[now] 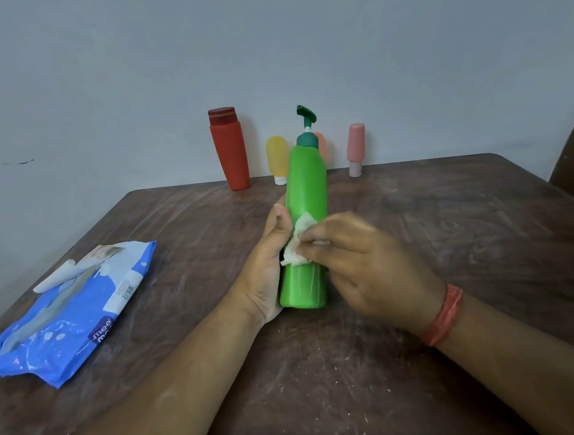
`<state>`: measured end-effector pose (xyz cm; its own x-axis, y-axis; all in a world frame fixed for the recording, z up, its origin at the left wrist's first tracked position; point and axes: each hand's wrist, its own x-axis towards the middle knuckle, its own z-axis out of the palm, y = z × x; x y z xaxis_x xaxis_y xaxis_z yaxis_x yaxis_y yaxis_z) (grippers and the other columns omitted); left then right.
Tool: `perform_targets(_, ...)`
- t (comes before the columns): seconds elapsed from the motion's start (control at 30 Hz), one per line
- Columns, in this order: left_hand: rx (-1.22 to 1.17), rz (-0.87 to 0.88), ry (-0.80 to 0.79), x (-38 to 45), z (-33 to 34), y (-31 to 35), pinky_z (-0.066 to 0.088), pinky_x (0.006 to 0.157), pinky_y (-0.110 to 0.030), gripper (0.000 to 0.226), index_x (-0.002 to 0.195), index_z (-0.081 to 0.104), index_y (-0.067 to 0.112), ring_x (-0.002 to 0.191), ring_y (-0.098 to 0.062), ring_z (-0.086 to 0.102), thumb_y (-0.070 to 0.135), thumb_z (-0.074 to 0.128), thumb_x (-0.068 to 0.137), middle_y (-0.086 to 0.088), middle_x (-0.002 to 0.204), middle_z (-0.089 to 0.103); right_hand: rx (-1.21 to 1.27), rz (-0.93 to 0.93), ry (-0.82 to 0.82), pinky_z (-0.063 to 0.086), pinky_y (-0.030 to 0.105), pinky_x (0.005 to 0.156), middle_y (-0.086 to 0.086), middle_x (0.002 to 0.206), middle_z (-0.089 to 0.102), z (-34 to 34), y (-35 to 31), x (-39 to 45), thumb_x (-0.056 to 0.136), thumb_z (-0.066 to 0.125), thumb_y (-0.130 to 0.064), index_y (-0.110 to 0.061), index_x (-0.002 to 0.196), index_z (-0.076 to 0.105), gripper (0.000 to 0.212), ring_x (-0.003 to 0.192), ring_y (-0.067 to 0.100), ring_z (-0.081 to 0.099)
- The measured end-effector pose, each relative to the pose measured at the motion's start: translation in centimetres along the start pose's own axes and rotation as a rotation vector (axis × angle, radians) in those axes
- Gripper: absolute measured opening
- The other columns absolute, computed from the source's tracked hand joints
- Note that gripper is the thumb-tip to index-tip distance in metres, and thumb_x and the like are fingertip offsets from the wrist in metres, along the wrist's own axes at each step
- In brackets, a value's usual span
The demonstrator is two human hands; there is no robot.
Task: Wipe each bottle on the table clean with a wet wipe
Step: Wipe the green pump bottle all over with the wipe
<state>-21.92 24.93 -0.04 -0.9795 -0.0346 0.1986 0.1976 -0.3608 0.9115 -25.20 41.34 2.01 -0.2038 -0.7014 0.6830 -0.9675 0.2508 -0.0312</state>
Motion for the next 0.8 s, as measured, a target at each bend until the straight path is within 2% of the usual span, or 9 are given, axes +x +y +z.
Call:
perform_targets(0.1, 0.063, -0.016, 0.015, 0.2, 0.3, -0.1, 0.051, 0.095, -0.054, 0.075, 0.144, 0.05, 0.027, 0.111, -0.035, 0.059, 0.07, 0.055, 0.083, -0.021, 0.128, 0.06, -0.038, 0.164, 0.064, 0.048, 0.043, 0.101, 0.012, 0.127, 0.06, -0.4, 0.8, 1.0, 0.086, 0.054, 0.007, -0.002, 0.127, 0.063, 0.042, 0.117, 0.028, 0.053)
perform_targets(0.17, 0.084, -0.044, 0.037, 0.3, 0.4, -0.3, 0.048, 0.101, -0.059, 0.077, 0.144, 0.05, 0.026, 0.115, -0.036, 0.058, 0.073, 0.051, 0.083, -0.024, 0.133, 0.06, -0.026, 0.23, 0.084, 0.046, 0.043, 0.103, 0.012, 0.13, 0.057, -0.5, 0.8, 1.6, 0.085, 0.054, 0.009, -0.003, 0.13, 0.061, 0.047, 0.119, 0.027, 0.05)
perform_targets(0.23, 0.04, -0.06, 0.04, 0.4, 0.0, -0.3, 0.05, 0.101, -0.05, 0.075, 0.147, 0.049, 0.025, 0.114, -0.03, 0.061, 0.074, 0.037, 0.092, -0.02, 0.126, 0.063, 0.007, 0.075, 0.009, 0.045, 0.038, 0.102, 0.008, 0.126, 0.059, -0.2, 0.1, 0.8, 0.085, 0.053, 0.005, -0.007, 0.125, 0.065, 0.043, 0.117, 0.026, 0.052)
perform_targets(0.3, -0.007, -0.072, 0.033, 0.5, -0.4, -0.3, 0.057, 0.089, -0.036, 0.072, 0.145, 0.051, 0.028, 0.105, -0.021, 0.068, 0.074, 0.025, 0.096, -0.011, 0.115, 0.068, 0.027, -0.068, -0.065, 0.047, 0.037, 0.099, 0.008, 0.121, 0.062, 0.0, -0.3, -0.2, 0.087, 0.051, 0.001, -0.007, 0.12, 0.068, 0.037, 0.112, 0.026, 0.055)
perform_targets(0.43, 0.048, -0.054, 0.099, 0.9, -0.3, -0.5, 0.058, 0.094, -0.043, 0.071, 0.133, 0.063, 0.037, 0.113, -0.024, 0.068, 0.078, 0.022, 0.091, -0.007, 0.122, 0.072, 0.014, 0.201, 0.049, 0.051, 0.044, 0.094, 0.012, 0.127, 0.058, 0.2, 0.4, 1.4, 0.093, 0.048, -0.004, -0.005, 0.127, 0.063, 0.037, 0.115, 0.026, 0.053)
perform_targets(0.47, 0.034, -0.061, 0.108, 1.0, -0.3, -0.5, 0.058, 0.093, -0.042, 0.071, 0.131, 0.064, 0.036, 0.113, -0.024, 0.069, 0.078, 0.022, 0.091, -0.007, 0.121, 0.072, 0.017, 0.195, 0.043, 0.051, 0.041, 0.095, 0.01, 0.126, 0.058, 0.3, 0.1, 1.4, 0.093, 0.051, -0.005, -0.007, 0.126, 0.063, 0.035, 0.115, 0.024, 0.052)
perform_targets(0.6, -0.046, -0.075, 0.137, 1.3, -1.1, -0.5, 0.06, 0.074, -0.033, 0.073, 0.14, 0.055, 0.031, 0.091, -0.018, 0.071, 0.076, 0.021, 0.094, -0.007, 0.1, 0.071, 0.011, -0.096, -0.096, 0.053, 0.037, 0.087, 0.006, 0.113, 0.065, 0.4, -0.8, -0.1, 0.091, 0.057, -0.005, -0.006, 0.114, 0.07, 0.026, 0.103, 0.025, 0.058)
perform_targets(0.73, 0.008, -0.06, 0.13, 1.4, -0.9, -0.6, 0.058, 0.089, -0.038, 0.074, 0.144, 0.052, 0.031, 0.109, -0.022, 0.069, 0.075, 0.022, 0.093, -0.008, 0.114, 0.072, -0.045, 0.073, 0.057, 0.055, 0.041, 0.078, 0.009, 0.105, 0.067, 0.1, 0.0, 1.1, 0.088, 0.064, -0.001, -0.004, 0.11, 0.072, 0.024, 0.096, 0.028, 0.06)
perform_targets(0.8, 0.0, -0.069, 0.124, 1.4, -0.9, -0.6, 0.059, 0.086, -0.036, 0.072, 0.143, 0.053, 0.032, 0.103, -0.022, 0.069, 0.075, 0.022, 0.094, -0.008, 0.11, 0.07, 0.006, 0.007, 0.014, 0.052, 0.039, 0.079, 0.007, 0.103, 0.066, 0.5, -0.6, 0.7, 0.089, 0.058, 0.0, -0.006, 0.108, 0.072, 0.024, 0.094, 0.027, 0.058)
